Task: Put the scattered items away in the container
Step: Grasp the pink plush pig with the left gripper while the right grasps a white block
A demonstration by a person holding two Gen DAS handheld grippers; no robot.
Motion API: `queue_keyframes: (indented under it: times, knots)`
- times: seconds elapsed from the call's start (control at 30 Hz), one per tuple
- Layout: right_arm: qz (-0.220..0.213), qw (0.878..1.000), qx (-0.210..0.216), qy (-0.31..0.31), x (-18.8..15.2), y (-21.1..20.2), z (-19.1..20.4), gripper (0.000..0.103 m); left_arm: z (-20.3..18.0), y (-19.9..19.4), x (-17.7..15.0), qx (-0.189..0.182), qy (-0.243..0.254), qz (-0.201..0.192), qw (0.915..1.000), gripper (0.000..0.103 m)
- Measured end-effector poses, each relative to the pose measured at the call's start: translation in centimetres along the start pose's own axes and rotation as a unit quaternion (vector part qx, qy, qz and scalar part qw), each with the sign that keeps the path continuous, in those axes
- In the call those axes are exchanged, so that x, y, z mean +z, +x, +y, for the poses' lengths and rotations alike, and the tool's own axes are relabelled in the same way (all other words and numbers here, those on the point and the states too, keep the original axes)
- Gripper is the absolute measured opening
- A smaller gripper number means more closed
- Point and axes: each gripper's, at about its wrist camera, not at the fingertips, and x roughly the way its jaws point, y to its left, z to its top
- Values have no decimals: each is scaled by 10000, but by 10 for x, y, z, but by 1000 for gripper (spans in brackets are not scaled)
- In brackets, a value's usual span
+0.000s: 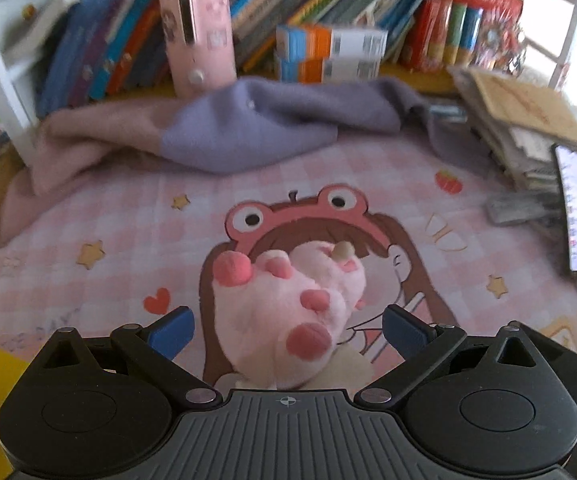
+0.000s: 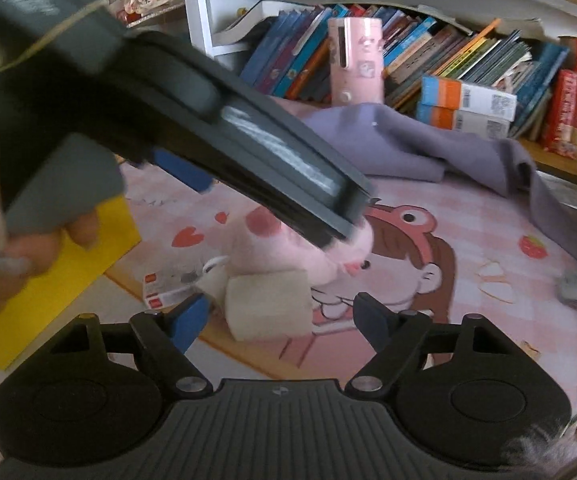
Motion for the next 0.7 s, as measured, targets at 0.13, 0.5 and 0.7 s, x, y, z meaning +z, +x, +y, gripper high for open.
queue_keyframes:
  times: [0.13, 0.5, 0.7]
  knots:
    - [148, 9998, 82, 46, 1, 23, -3, 67, 6, 26, 7, -93, -192, 251, 9995, 101]
    - [293, 9984, 294, 388, 2, 31, -18, 47, 14, 44, 9, -409, -587, 319, 9969, 82]
    - [404, 9980, 262, 419, 1, 20, -25, 46, 9, 33, 7, -432, -442, 242, 9978, 71]
